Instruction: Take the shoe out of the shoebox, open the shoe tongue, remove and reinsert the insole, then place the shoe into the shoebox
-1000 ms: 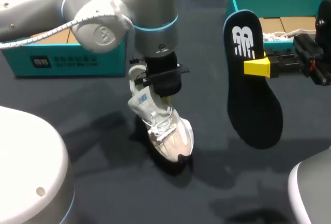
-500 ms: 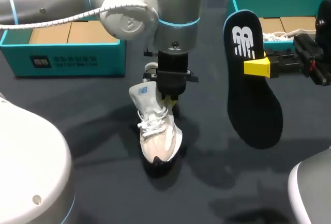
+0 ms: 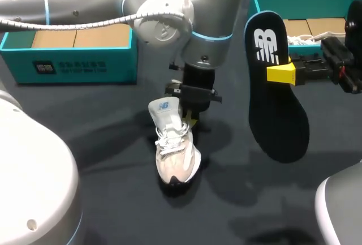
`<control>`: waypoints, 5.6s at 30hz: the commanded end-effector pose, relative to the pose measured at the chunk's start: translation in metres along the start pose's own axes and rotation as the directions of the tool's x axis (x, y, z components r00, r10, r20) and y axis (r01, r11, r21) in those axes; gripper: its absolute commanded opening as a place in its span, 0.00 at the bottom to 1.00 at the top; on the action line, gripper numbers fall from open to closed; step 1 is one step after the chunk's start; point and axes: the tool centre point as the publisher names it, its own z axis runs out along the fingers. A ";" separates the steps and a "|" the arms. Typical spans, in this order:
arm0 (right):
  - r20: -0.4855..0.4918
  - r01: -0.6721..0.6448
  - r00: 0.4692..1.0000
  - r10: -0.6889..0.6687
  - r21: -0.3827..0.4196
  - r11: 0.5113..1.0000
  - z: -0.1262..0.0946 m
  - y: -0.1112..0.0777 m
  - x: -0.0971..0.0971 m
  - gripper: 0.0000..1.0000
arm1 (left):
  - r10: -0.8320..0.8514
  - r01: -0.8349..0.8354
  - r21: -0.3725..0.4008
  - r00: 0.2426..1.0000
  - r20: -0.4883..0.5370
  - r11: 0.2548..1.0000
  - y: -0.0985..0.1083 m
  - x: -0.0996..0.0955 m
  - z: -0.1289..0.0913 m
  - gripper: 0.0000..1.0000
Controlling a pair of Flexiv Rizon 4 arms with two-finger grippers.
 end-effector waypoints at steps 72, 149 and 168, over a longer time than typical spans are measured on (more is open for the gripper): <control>0.007 -0.001 1.000 0.001 -0.006 1.000 0.000 -0.005 0.003 0.00 | -0.047 0.110 -0.014 0.527 0.849 0.994 -0.010 0.033 -0.145 1.00; -0.074 -0.333 0.941 0.329 -0.046 0.942 0.014 0.007 -0.136 0.00 | 0.237 0.183 -0.212 -0.125 0.963 0.960 0.016 0.048 -0.241 1.00; -0.092 -0.506 0.860 0.501 -0.039 0.862 0.024 0.006 -0.182 0.00 | 0.237 0.183 -0.212 -0.125 0.963 0.960 0.016 0.048 -0.241 1.00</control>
